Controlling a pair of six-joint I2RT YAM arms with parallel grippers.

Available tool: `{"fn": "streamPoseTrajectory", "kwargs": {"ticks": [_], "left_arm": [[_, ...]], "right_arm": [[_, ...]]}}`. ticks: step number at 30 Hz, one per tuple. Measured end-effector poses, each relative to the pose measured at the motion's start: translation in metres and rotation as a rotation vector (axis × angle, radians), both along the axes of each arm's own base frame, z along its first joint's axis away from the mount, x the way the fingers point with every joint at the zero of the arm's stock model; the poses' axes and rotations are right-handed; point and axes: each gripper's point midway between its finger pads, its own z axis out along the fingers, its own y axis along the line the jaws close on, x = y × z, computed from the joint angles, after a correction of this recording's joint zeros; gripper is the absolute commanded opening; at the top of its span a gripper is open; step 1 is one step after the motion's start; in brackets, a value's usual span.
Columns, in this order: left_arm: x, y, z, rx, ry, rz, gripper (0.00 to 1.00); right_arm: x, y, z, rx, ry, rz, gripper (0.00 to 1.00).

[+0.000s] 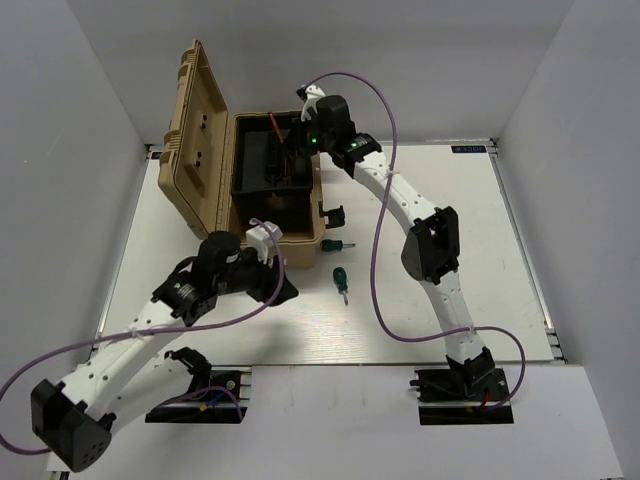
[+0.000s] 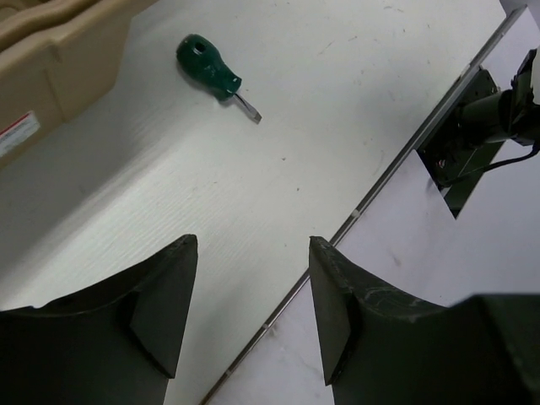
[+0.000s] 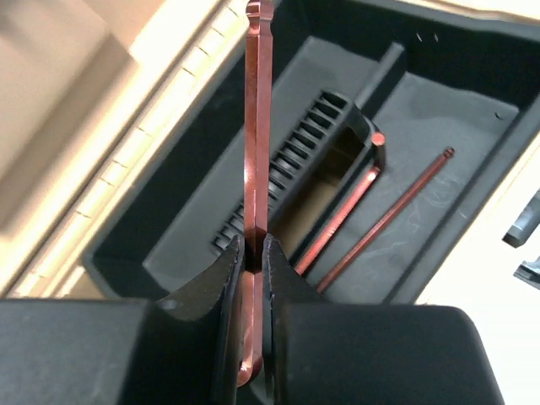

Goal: Sort the tools into containers

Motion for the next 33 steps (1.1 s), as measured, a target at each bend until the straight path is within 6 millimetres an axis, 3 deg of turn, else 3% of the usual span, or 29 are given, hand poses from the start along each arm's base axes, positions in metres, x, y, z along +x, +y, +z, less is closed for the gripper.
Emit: {"fn": "streamPoseTrajectory", "kwargs": {"ticks": [1, 4, 5, 9, 11, 14, 16, 18, 19, 23, 26, 28, 29, 31, 33], "left_arm": [[0.001, -0.004, -0.004, 0.006, 0.012, -0.011, 0.66], [0.000, -0.018, -0.018, 0.033, 0.045, -0.047, 0.67], [0.000, -0.022, -0.023, 0.048, 0.059, -0.058, 0.68], [0.001, -0.039, -0.034, 0.107, 0.079, -0.086, 0.69], [0.003, -0.048, -0.034, 0.137, 0.069, -0.089, 0.71], [0.006, -0.061, -0.031, 0.177, 0.036, -0.085, 0.72], [0.007, -0.066, -0.032, 0.201, 0.021, -0.069, 0.72], [0.007, -0.070, -0.034, 0.224, 0.018, -0.048, 0.72], [0.006, -0.074, -0.036, 0.235, 0.021, -0.037, 0.72], [0.006, -0.091, -0.051, 0.308, 0.043, 0.020, 0.73], [0.007, -0.105, -0.066, 0.397, 0.061, 0.096, 0.78], [0.008, -0.119, -0.076, 0.436, 0.063, 0.125, 0.81], [0.009, -0.122, -0.081, 0.455, 0.063, 0.149, 0.81], [0.009, -0.124, -0.093, 0.494, 0.064, 0.191, 0.84], [0.013, -0.120, -0.103, 0.529, 0.066, 0.247, 0.88]], "right_arm": [[0.001, -0.001, -0.004, -0.006, -0.001, -0.002, 0.00], [0.002, -0.005, -0.023, -0.042, 0.017, -0.002, 0.22], [0.001, -0.006, -0.030, -0.055, 0.027, 0.000, 0.36], [0.000, -0.011, -0.047, -0.080, 0.047, 0.013, 0.41], [-0.002, -0.013, -0.043, -0.077, 0.050, 0.023, 0.43], [-0.011, -0.022, -0.027, -0.071, 0.063, 0.035, 0.43], [-0.017, -0.033, -0.004, -0.057, 0.059, 0.037, 0.35], [-0.024, -0.053, 0.028, -0.052, 0.031, 0.025, 0.20], [-0.028, -0.068, 0.048, -0.053, 0.005, 0.011, 0.00], [-0.044, -0.150, 0.117, -0.093, -0.119, -0.137, 0.00], [-0.055, -0.227, 0.133, -0.155, -0.133, -0.289, 0.00], [-0.060, -0.271, 0.116, -0.205, -0.078, -0.375, 0.02], [-0.063, -0.292, 0.094, -0.232, -0.025, -0.409, 0.10], [-0.080, -0.323, 0.033, -0.293, 0.126, -0.434, 0.19], [-0.110, -0.339, -0.036, -0.342, 0.296, -0.420, 0.31]]}}
